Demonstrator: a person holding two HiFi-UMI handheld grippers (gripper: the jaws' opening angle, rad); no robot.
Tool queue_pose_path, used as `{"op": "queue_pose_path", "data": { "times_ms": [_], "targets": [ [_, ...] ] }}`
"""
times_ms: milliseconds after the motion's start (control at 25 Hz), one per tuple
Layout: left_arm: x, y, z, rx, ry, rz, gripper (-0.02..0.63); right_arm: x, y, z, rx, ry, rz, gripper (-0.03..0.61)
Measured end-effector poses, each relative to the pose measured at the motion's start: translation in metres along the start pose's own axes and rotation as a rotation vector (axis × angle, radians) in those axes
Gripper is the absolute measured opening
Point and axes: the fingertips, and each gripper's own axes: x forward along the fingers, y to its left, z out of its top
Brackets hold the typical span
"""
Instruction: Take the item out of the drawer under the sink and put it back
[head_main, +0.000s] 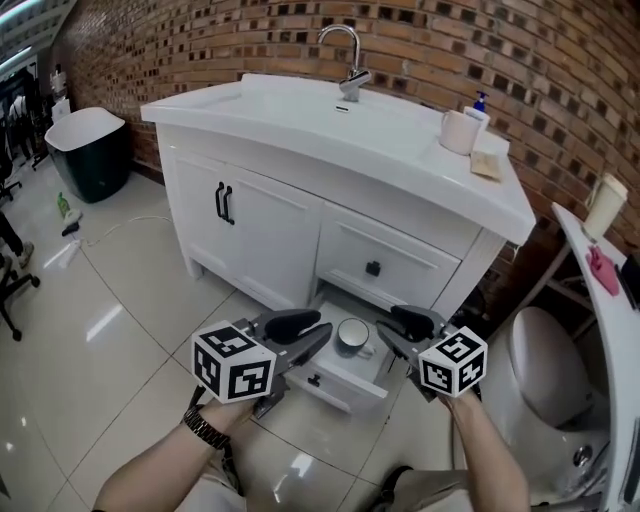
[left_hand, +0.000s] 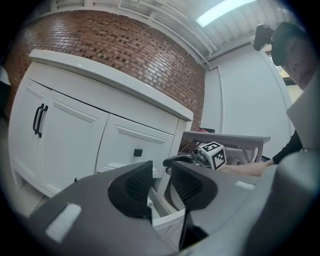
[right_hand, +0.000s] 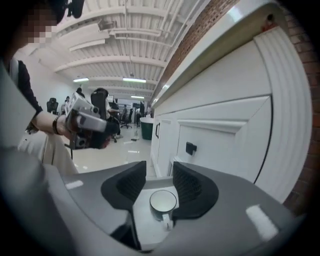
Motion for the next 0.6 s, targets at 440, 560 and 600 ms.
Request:
{"op": "queue_pose_path", "data": {
  "times_ms": [440, 560, 600],
  "targets": [
    [0.004, -0.037, 0.004, 0.118, 0.017, 0.000, 0.130, -0.050, 0.024, 0.042, -0.028, -0.142, -0.016, 0.002],
    [0.003, -0.048, 0.013, 0.119, -0.009, 0.007, 0.120, -0.050, 0.025, 0.043, -0.041, -0.137, -0.017, 0.002],
    [0.002, -0.051, 0.016, 0.102, -0.026, 0.010, 0.120, -0.050, 0.025, 0.042, -0.052, -0.137, -0.021, 0.002]
  ]
}}
